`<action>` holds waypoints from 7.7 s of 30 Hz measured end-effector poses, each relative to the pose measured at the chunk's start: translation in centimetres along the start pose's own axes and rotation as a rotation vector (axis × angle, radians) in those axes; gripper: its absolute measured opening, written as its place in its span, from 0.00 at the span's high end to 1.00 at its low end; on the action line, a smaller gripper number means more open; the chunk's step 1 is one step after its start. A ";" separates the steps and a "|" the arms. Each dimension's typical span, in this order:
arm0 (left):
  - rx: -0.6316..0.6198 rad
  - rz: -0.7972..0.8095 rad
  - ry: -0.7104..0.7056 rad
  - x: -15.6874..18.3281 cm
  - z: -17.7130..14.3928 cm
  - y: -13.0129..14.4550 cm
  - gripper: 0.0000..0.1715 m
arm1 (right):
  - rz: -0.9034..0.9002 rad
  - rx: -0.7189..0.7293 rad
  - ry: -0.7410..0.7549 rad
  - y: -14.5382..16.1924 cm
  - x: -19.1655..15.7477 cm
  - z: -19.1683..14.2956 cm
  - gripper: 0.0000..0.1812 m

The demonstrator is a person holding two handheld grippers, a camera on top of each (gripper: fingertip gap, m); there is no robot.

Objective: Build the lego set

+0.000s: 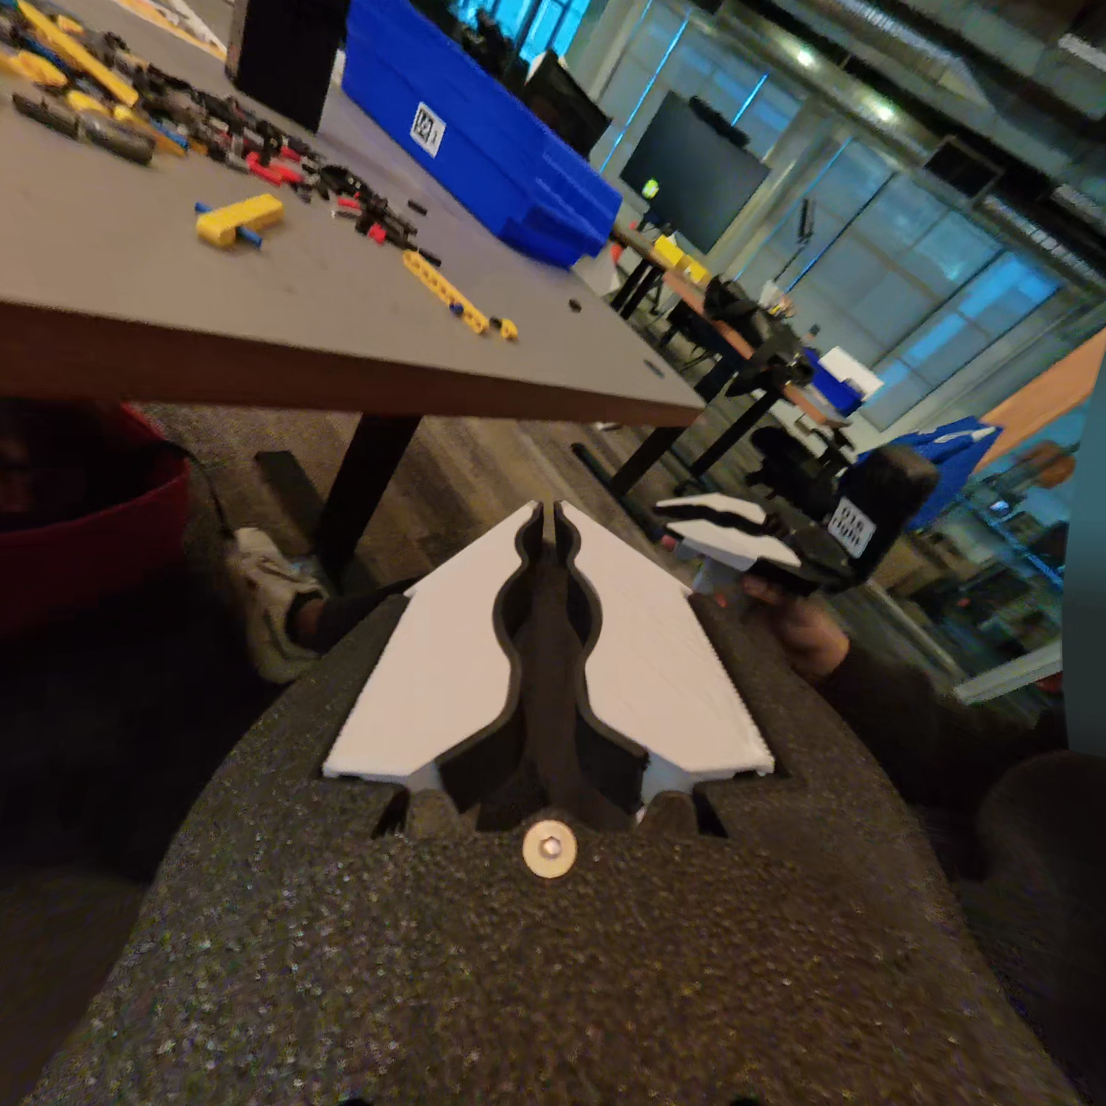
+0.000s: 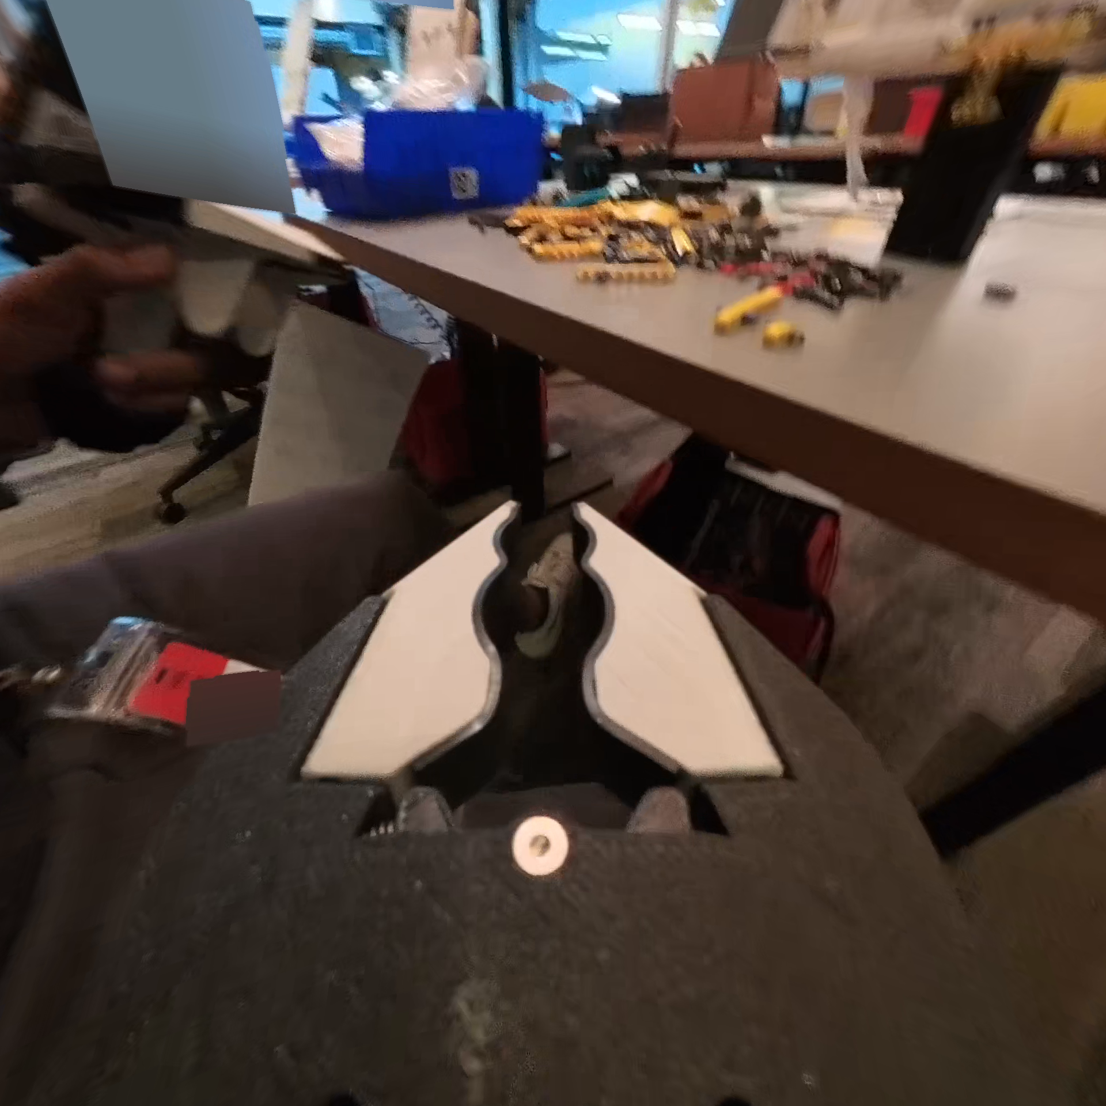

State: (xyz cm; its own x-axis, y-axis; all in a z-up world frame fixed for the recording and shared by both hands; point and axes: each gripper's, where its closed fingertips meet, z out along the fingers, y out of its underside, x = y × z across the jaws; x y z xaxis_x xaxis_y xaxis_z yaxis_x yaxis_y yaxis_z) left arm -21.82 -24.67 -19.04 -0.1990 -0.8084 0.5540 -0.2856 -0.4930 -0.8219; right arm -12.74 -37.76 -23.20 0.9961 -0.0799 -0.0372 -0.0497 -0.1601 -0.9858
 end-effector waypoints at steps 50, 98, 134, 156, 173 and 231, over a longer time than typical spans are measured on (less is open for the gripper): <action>-0.397 0.109 -0.802 -16.1 -1.7 14.2 0.72 | -0.065 -1.348 -0.036 70.2 15.3 15.8 0.96; 0.071 0.018 -0.001 10.1 -1.1 8.6 0.84 | -0.463 0.033 -0.149 -2.1 -14.1 1.0 0.96; -0.151 -0.048 0.311 12.3 -1.7 11.8 0.98 | 0.564 -0.125 -0.981 -0.7 -16.6 -2.5 0.95; -0.156 -0.013 0.319 12.7 -1.7 11.6 0.98 | 0.373 -0.110 -0.946 -1.0 -16.7 -3.1 0.96; 0.004 0.053 -0.198 0.8 -2.3 8.3 0.78 | 0.331 -0.042 -0.711 -1.0 -11.9 3.0 0.96; -0.605 0.682 0.014 -5.9 20.0 -5.4 0.54 | 0.202 0.361 -0.119 -8.9 2.7 5.7 0.96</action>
State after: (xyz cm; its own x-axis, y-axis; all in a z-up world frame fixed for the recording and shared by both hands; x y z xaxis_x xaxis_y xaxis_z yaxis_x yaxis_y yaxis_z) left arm -0.34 -23.67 -20.57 -0.5150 -0.8569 -0.0219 -0.5439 0.3465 -0.7642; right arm -9.18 -30.99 -15.46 0.9714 0.0429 -0.2335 -0.2373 0.2030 -0.9500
